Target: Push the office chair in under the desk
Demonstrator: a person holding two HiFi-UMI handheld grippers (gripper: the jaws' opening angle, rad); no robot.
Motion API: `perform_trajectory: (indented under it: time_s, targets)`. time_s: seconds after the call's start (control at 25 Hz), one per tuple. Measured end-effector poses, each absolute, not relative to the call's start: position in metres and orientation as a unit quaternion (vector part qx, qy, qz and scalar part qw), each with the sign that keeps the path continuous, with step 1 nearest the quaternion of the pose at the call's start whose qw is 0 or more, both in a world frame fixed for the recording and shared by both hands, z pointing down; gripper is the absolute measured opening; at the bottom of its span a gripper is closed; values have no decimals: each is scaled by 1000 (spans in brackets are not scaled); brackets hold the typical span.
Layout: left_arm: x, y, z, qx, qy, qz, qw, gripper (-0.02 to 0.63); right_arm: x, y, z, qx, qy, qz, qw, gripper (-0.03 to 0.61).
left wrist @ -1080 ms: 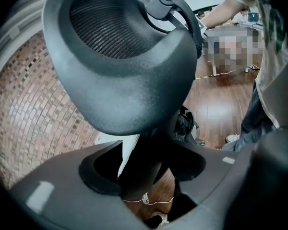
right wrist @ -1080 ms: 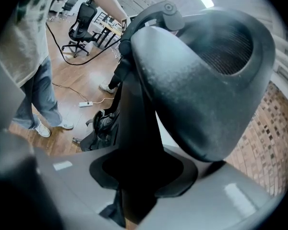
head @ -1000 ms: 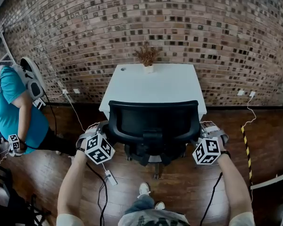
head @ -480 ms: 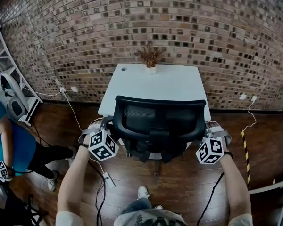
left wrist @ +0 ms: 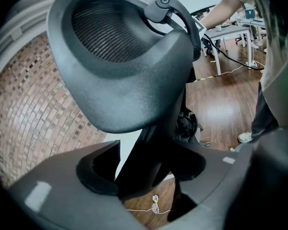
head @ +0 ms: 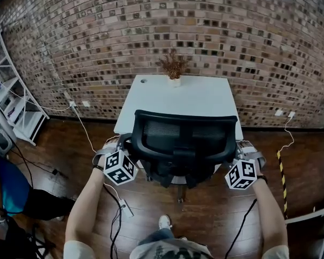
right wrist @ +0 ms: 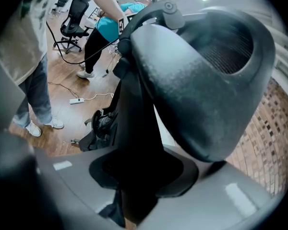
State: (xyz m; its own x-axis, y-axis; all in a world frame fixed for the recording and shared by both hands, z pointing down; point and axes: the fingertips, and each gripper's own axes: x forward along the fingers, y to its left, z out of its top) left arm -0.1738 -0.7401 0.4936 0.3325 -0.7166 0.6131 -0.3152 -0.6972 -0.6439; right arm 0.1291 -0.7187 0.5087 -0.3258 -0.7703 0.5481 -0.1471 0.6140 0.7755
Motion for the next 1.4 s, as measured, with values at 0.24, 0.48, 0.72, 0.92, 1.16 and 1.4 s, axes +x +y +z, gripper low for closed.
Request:
perform_trajectory:
  time_s: [0.24,0.48,0.72,0.92,1.16,1.4]
  targets:
    - [-177,-737,491,-769,370,-468,228,302,125,-720,506,341,-764,-288,466,250]
    - [-187,-721,478,-755,415,-450,233,314,131,-712,489,376,-751,-285,462,276]
    - [-179,-692,457,-751,446,-424,239,316,137,-691,475,403,-749,-282,443,278]
    - [-168,-660,446,-759,473,-390,217,314,138,-668,462,426,-754,-274,418,278]
    - [-142,-619,434,-782,491,-337,183,308,124,-634,445,441,-771,-272,372,276]
    - [-111,-579,419,-815,481,-281,160,217,100,-594,424,452,-803,-231,311,230]
